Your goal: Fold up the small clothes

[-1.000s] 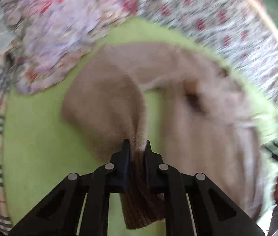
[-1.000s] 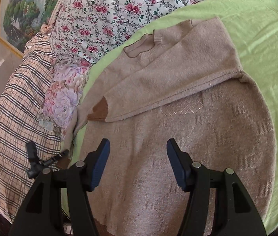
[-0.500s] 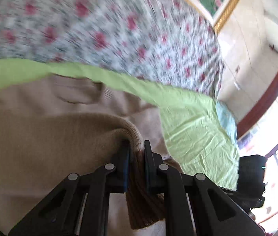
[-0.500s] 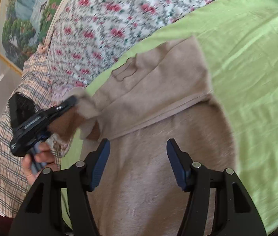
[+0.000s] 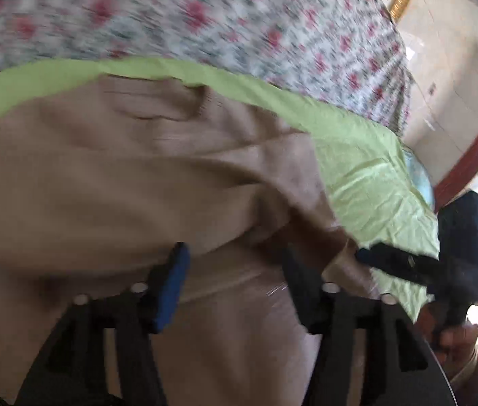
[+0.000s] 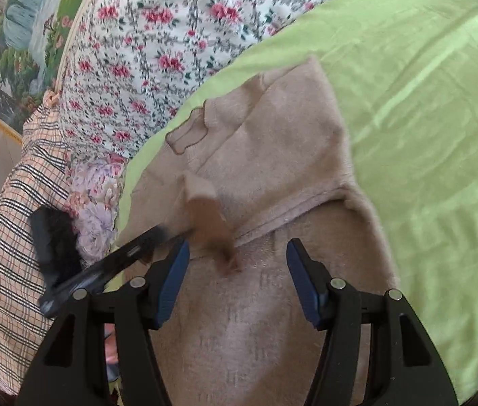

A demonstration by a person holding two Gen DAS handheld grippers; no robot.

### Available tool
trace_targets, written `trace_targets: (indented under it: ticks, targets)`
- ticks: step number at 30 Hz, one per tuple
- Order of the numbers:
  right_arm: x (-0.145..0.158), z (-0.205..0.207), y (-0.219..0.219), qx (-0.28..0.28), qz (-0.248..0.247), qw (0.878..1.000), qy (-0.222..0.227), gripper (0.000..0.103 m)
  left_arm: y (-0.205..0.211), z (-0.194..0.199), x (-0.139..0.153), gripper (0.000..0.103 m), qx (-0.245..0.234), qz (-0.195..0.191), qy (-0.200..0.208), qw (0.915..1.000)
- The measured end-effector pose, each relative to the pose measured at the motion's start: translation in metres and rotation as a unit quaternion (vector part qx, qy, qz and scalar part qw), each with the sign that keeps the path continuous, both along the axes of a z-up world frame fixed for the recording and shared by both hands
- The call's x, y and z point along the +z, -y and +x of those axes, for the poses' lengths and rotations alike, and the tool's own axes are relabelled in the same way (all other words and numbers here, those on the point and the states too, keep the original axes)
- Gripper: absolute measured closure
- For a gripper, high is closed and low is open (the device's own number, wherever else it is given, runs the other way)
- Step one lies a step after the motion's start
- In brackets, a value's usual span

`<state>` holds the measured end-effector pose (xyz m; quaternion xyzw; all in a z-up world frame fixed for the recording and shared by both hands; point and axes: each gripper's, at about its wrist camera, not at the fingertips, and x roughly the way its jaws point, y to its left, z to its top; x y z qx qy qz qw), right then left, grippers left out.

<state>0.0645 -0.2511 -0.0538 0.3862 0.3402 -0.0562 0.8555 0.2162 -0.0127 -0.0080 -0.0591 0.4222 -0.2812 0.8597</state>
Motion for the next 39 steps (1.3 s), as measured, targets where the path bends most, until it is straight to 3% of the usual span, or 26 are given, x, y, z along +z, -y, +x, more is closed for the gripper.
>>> trace_targets:
  ticks: [3, 5, 9, 11, 12, 13, 16, 18, 21, 24, 27, 30, 33, 36, 39]
  targets:
    - [-0.007, 0.017, -0.01, 0.008, -0.016, 1.0, -0.017, 0.042, -0.052, -0.013, 0.001, 0.041, 0.057, 0.045, 0.021, 0.9972]
    - [-0.011, 0.028, -0.013, 0.004, -0.04, 0.998, -0.037, 0.042, -0.084, -0.012, -0.008, 0.041, 0.11, 0.092, 0.026, 0.9894]
    - [-0.022, 0.043, -0.009, -0.004, -0.041, 0.998, -0.052, 0.042, -0.126, 0.01, -0.031, 0.042, 0.169, 0.126, -0.004, 0.9775]
    - [-0.027, 0.054, -0.009, 0.012, -0.025, 0.998, -0.053, 0.055, -0.133, 0.021, -0.038, 0.042, 0.182, 0.142, -0.009, 0.9731]
    - [-0.027, 0.063, -0.011, 0.025, -0.022, 0.998, -0.055, 0.081, -0.136, 0.027, -0.041, 0.044, 0.196, 0.155, -0.01, 0.9681]
    - [-0.024, 0.068, -0.012, 0.03, -0.02, 0.998, -0.053, 0.093, -0.14, 0.036, -0.044, 0.046, 0.216, 0.169, -0.014, 0.9615]
    - [0.016, 0.075, -0.007, 0.033, -0.026, 0.999, 0.012, 0.094, -0.164, 0.049, -0.044, 0.046, 0.277, 0.173, -0.018, 0.9452]
    - [0.046, 0.069, 0.004, 0.028, -0.005, 0.997, 0.078, 0.094, -0.181, 0.051, -0.04, 0.046, 0.299, 0.134, -0.021, 0.9445]
    - [0.075, 0.061, 0.028, 0.005, -0.006, 0.994, 0.109, 0.095, -0.195, 0.046, -0.038, 0.046, 0.311, 0.101, -0.014, 0.9451]
    - [0.065, 0.06, 0.04, -0.008, -0.037, 0.997, 0.064, 0.098, -0.197, 0.039, -0.04, 0.047, 0.308, 0.109, -0.006, 0.945]
    - [0.037, 0.065, 0.042, -0.007, -0.031, 0.999, 0.018, 0.098, -0.193, 0.021, -0.036, 0.052, 0.292, 0.083, -0.008, 0.9529]
    - [0.024, 0.066, 0.041, -0.003, -0.02, 1.0, 0.014, 0.098, -0.172, 0.001, -0.026, 0.051, 0.247, 0.054, 0.001, 0.9675]
    - [0.031, 0.067, 0.04, 0.001, -0.019, 0.999, 0.028, 0.098, -0.133, -0.005, -0.02, 0.048, 0.209, 0.076, 0.014, 0.9749]
    - [0.05, 0.069, 0.031, 0.011, -0.032, 0.998, 0.048, 0.098, -0.102, 0.012, -0.024, 0.046, 0.223, 0.154, 0.022, 0.9623]
    - [0.063, 0.066, 0.029, 0.014, -0.044, 0.997, 0.06, 0.098, -0.109, 0.031, -0.033, 0.045, 0.264, 0.185, 0.009, 0.9465]
